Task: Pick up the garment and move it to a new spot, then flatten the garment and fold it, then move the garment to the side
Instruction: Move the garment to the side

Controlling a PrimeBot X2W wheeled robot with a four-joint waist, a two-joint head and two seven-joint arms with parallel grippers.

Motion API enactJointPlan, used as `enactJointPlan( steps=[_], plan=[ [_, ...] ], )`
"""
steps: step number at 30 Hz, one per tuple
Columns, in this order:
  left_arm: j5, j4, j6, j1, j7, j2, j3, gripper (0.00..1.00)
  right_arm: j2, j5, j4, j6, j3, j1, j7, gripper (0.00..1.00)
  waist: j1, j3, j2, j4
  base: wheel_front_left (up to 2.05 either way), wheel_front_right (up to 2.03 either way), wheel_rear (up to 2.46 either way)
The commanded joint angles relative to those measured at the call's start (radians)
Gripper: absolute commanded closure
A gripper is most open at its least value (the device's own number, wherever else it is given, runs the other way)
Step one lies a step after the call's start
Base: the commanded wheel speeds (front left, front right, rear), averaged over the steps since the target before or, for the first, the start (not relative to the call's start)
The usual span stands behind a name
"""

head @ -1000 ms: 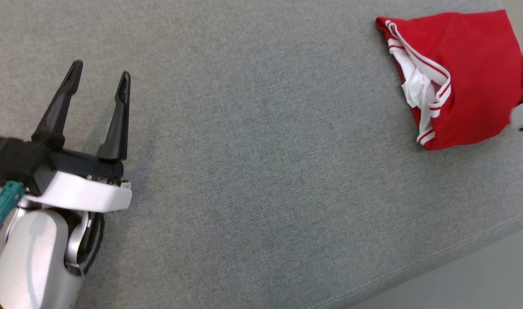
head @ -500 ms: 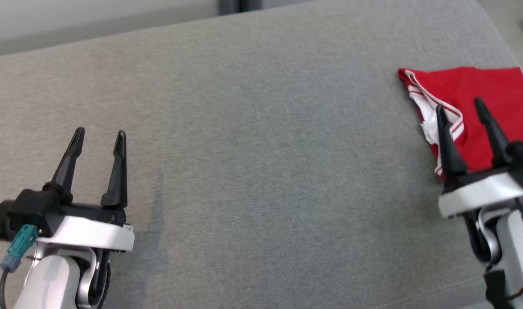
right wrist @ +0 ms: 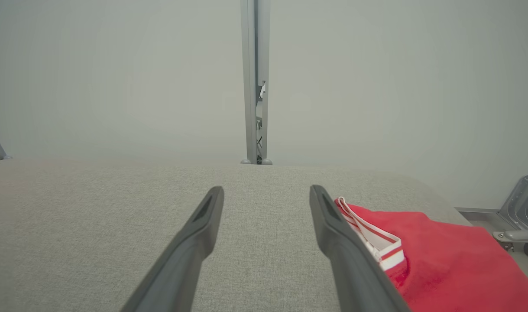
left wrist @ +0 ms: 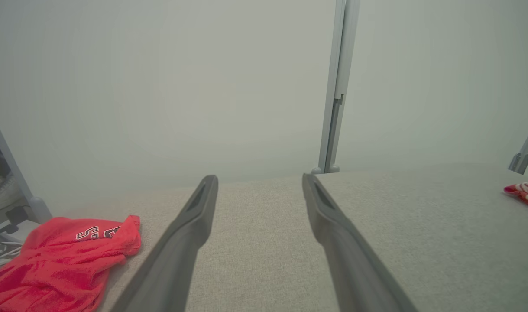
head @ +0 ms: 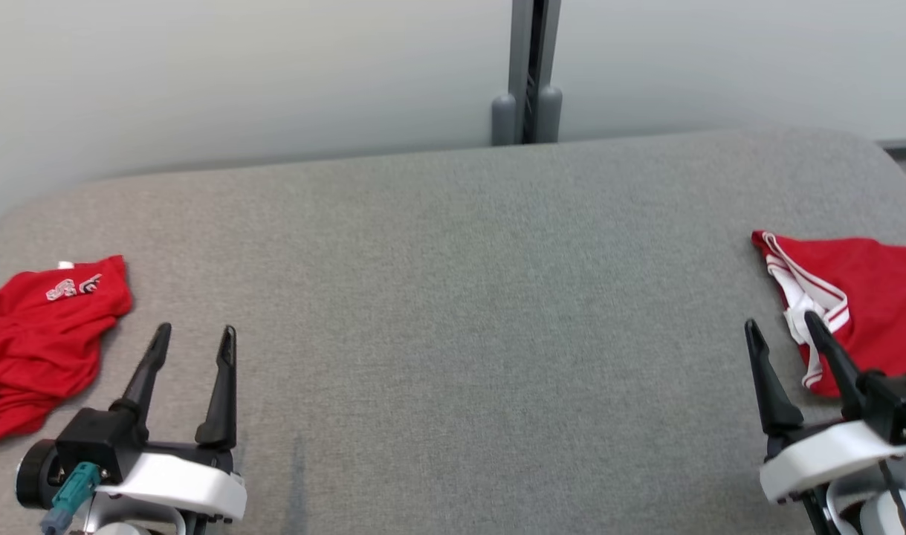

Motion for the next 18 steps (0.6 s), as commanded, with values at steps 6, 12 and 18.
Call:
enactJointPlan(
  steps=[6,12,18],
  plan=[
    [0.001,-0.016,0.016,0.054,0.016,0.008,-0.012,0.00,0.007,-0.012,-0.076,-0.001,-0.026,0.109,0.044,0.00,0.0000,-0.085,0.0000,0.040,0.00,0.00,0.00],
    [-0.004,-0.033,0.029,0.093,0.032,0.013,-0.017,0.00,0.018,-0.016,-0.143,-0.001,-0.064,0.182,0.074,0.00,0.0000,-0.111,0.0000,0.036,0.00,0.00,0.00],
    [-0.007,-0.049,0.040,0.108,0.043,0.017,-0.017,0.00,0.042,-0.027,-0.207,-0.001,-0.091,0.226,0.099,0.00,0.0000,-0.118,0.0000,0.024,0.00,0.00,0.00]
  ],
)
